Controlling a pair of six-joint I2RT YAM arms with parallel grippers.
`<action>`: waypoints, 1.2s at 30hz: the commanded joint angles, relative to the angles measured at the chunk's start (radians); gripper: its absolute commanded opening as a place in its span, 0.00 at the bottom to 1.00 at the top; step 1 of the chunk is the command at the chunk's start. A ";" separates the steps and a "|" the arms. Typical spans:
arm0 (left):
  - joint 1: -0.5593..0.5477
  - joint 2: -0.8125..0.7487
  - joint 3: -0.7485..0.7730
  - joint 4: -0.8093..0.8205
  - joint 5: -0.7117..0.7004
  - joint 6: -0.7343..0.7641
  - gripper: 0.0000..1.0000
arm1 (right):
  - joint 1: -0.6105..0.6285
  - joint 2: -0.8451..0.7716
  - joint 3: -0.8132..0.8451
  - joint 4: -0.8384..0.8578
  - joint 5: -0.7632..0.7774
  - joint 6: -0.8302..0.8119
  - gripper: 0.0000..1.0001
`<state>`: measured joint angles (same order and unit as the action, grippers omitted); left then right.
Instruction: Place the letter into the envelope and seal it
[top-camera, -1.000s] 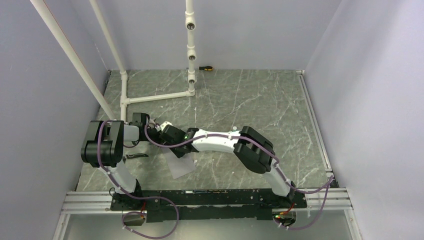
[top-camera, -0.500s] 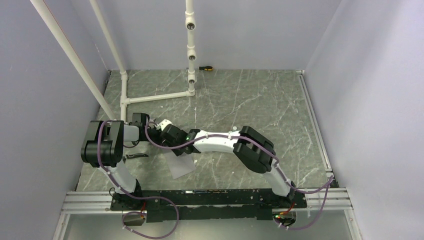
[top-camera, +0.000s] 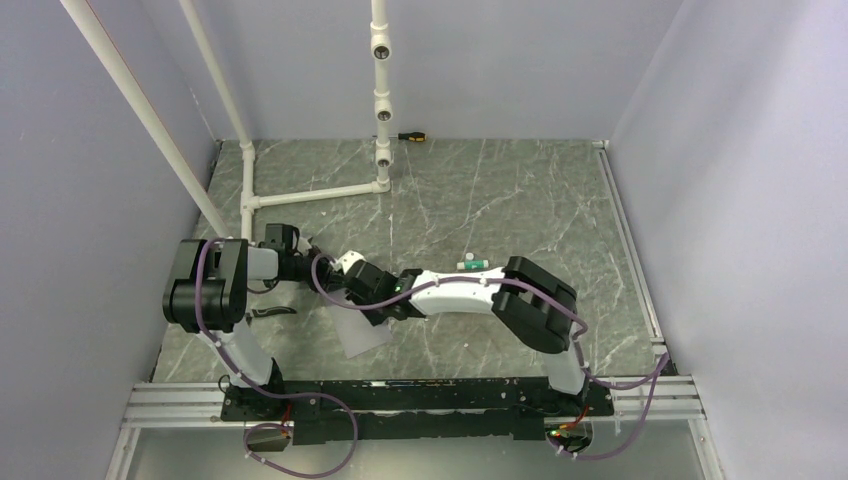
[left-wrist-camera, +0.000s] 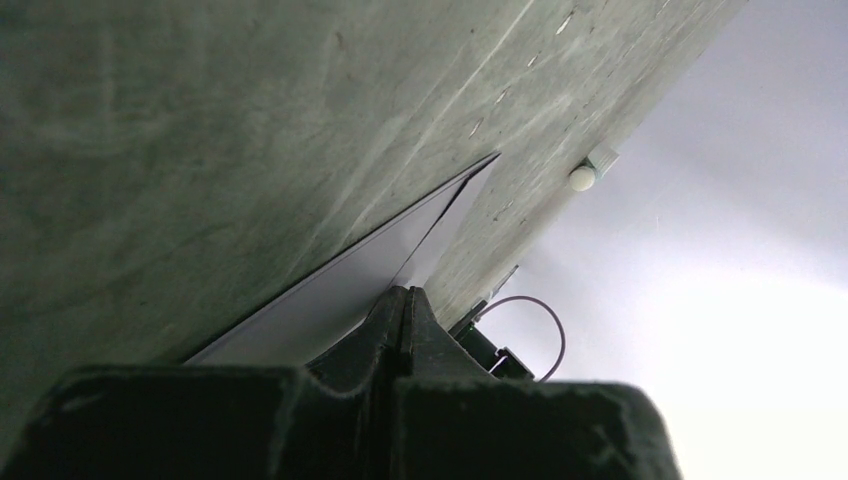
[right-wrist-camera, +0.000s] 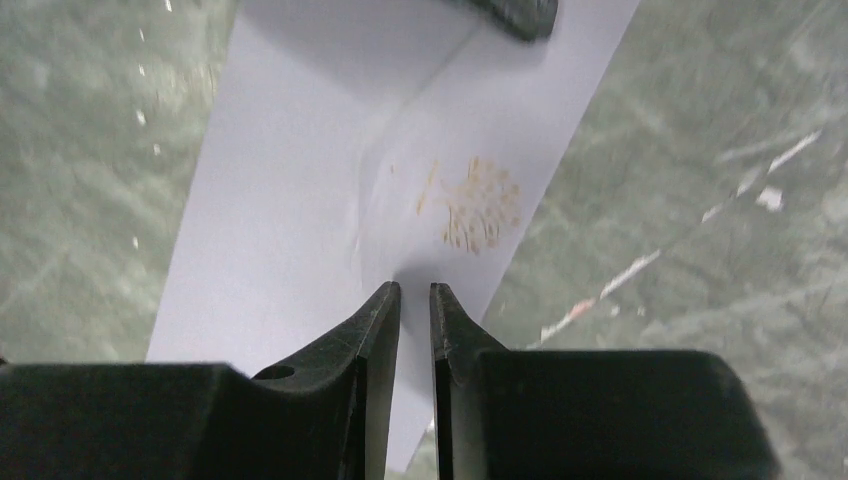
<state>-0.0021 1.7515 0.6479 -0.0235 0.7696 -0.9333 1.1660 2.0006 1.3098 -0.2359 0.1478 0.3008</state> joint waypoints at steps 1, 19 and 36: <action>-0.001 0.047 -0.030 -0.174 -0.254 0.107 0.02 | 0.008 -0.076 -0.054 -0.160 -0.055 0.033 0.22; -0.042 -0.302 0.420 -0.567 -0.141 0.354 0.69 | -0.444 -0.530 -0.194 -0.372 0.072 0.208 0.53; -0.080 -0.403 0.469 -0.521 -0.169 0.375 0.72 | -0.707 -0.347 -0.109 -0.469 -0.153 -0.363 0.59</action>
<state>-0.0708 1.3312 1.0718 -0.5659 0.5591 -0.5613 0.4679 1.6299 1.1282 -0.6815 0.0223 0.1322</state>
